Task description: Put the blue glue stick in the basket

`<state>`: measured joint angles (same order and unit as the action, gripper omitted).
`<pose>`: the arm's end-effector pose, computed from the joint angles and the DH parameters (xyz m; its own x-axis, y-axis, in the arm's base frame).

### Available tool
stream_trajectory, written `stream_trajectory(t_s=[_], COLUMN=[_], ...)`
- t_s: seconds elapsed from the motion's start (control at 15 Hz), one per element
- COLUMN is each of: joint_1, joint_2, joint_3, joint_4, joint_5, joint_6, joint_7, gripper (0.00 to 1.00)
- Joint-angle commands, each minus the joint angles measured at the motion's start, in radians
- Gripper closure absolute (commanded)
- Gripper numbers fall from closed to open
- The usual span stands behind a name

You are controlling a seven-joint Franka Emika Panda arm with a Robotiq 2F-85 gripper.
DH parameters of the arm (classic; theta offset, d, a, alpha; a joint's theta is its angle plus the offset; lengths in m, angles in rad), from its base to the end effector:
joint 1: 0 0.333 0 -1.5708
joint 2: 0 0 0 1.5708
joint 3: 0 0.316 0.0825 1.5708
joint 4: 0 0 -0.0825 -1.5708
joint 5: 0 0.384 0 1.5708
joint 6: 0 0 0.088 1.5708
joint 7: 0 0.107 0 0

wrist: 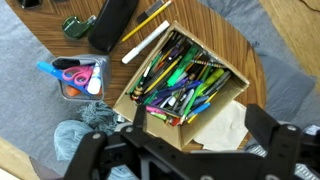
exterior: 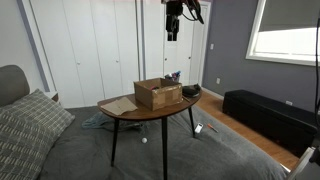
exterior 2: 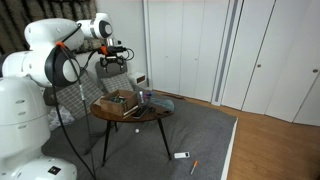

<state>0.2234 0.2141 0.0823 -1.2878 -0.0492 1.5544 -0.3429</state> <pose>0.5933 0.1750 0.6312 0.7984 0.6008 0.0395 0.5991 -0.7993 0.0476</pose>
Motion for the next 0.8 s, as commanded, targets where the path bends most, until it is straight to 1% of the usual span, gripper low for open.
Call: stream_trajectory(t_s=[0.0, 0.13, 0.2, 0.27, 0.4, 0.47, 0.53, 0.73], joint_1=[-0.009, -0.008, -0.011, -0.039, -0.048, -0.04, -0.044, -0.045], joint_2=[-0.146, -0.191, -0.214, -0.232, -0.267, -0.183, -0.191, -0.187], joint_3=[0.004, 0.001, 0.0, 0.027, 0.027, 0.033, 0.034, 0.036], joint_4=[-0.244, -0.341, -0.391, -0.436, -0.52, -0.387, -0.411, -0.403], joint_5=[0.02, 0.012, 0.027, 0.026, 0.041, 0.003, 0.003, 0.003], joint_6=[0.087, 0.127, 0.157, 0.18, 0.251, 0.171, 0.183, 0.182], joint_7=[-0.047, -0.063, -0.076, -0.089, -0.147, -0.089, -0.096, -0.095], gripper=[0.0, 0.0, 0.0, 0.0, 0.0, 0.0, 0.0, 0.0])
